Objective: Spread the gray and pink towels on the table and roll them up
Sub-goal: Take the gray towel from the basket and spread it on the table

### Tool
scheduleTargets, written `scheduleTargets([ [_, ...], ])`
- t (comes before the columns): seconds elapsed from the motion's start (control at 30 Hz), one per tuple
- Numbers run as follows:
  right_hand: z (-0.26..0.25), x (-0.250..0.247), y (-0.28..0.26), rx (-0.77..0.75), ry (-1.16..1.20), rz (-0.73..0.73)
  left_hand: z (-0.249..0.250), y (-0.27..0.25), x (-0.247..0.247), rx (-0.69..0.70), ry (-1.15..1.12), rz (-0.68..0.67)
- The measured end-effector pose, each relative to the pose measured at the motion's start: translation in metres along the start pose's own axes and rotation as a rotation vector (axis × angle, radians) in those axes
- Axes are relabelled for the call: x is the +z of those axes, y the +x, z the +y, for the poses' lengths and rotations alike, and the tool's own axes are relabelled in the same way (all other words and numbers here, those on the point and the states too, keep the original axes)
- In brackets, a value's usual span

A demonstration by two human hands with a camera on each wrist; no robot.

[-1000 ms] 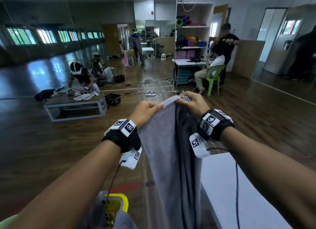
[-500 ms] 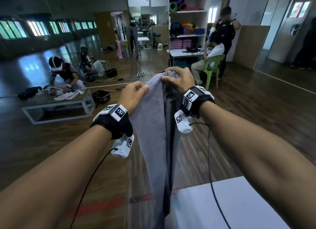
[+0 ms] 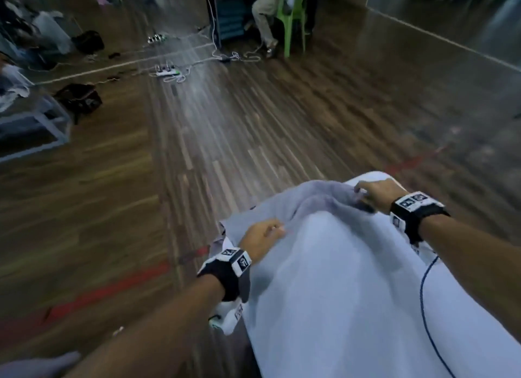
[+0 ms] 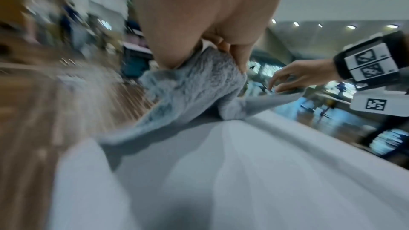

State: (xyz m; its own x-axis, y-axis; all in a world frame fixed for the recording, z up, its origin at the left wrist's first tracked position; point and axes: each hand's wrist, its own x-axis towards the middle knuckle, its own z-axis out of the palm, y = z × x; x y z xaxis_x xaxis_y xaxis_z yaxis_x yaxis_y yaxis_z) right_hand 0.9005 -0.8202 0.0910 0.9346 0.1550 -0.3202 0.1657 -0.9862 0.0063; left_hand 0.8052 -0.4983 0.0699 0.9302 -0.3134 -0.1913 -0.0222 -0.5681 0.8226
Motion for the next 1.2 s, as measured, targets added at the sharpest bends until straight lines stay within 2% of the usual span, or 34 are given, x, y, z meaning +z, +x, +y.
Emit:
scheduleTargets([
  [0.07, 0.016, 0.067, -0.056, 0.102, 0.009, -0.14, -0.009, -0.026, 0.069, -0.058, -0.019, -0.142],
  [0.13, 0.024, 0.112, -0.118, 0.207, 0.048, -0.209, -0.013, -0.061, 0.129, -0.086, -0.049, -0.283],
  [0.23, 0.042, 0.143, -0.207, 0.417, 0.059, -0.279, 0.002, -0.131, 0.197, -0.101, -0.12, -0.519],
  [0.3, 0.061, 0.155, -0.261, 0.537, 0.021, -0.307, 0.017, -0.168, 0.225, -0.096, -0.154, -0.659],
  [0.37, 0.072, 0.163, -0.31, 0.606, -0.04, -0.327, 0.031, -0.193, 0.241, -0.03, -0.113, -0.729],
  [0.4, 0.074, 0.163, -0.327, 0.624, -0.09, -0.308, 0.035, -0.199, 0.244, -0.011, -0.053, -0.661],
  [0.47, 0.066, 0.164, -0.342, 0.626, -0.107, -0.182, 0.029, -0.202, 0.24, -0.022, 0.193, -0.369],
  [0.5, 0.06, 0.166, -0.341, 0.56, -0.02, -0.08, 0.024, -0.202, 0.232, -0.05, 0.39, -0.244],
  [0.53, 0.053, 0.174, -0.339, 0.449, 0.078, -0.022, 0.017, -0.201, 0.227, -0.089, 0.563, -0.223],
  [0.6, 0.028, 0.197, -0.338, 0.305, 0.265, -0.141, 0.003, -0.202, 0.224, -0.18, 0.743, -0.348],
  [0.67, 0.012, 0.223, -0.342, 0.351, 0.346, -0.297, -0.002, -0.202, 0.234, -0.221, 0.798, -0.42],
  [0.77, 0.017, 0.236, -0.35, 0.408, 0.35, -0.271, 0.004, -0.199, 0.252, -0.211, 0.832, -0.418],
  [0.93, 0.063, 0.249, -0.39, 0.412, 0.434, -0.288, 0.038, -0.213, 0.309, -0.182, 0.831, -0.416],
  [1.07, 0.093, 0.273, -0.46, 0.447, 0.482, -0.291, 0.078, -0.254, 0.382, -0.167, 0.844, -0.453],
  [1.2, 0.119, 0.307, -0.549, 0.483, 0.505, -0.291, 0.112, -0.316, 0.463, -0.165, 0.854, -0.477],
])
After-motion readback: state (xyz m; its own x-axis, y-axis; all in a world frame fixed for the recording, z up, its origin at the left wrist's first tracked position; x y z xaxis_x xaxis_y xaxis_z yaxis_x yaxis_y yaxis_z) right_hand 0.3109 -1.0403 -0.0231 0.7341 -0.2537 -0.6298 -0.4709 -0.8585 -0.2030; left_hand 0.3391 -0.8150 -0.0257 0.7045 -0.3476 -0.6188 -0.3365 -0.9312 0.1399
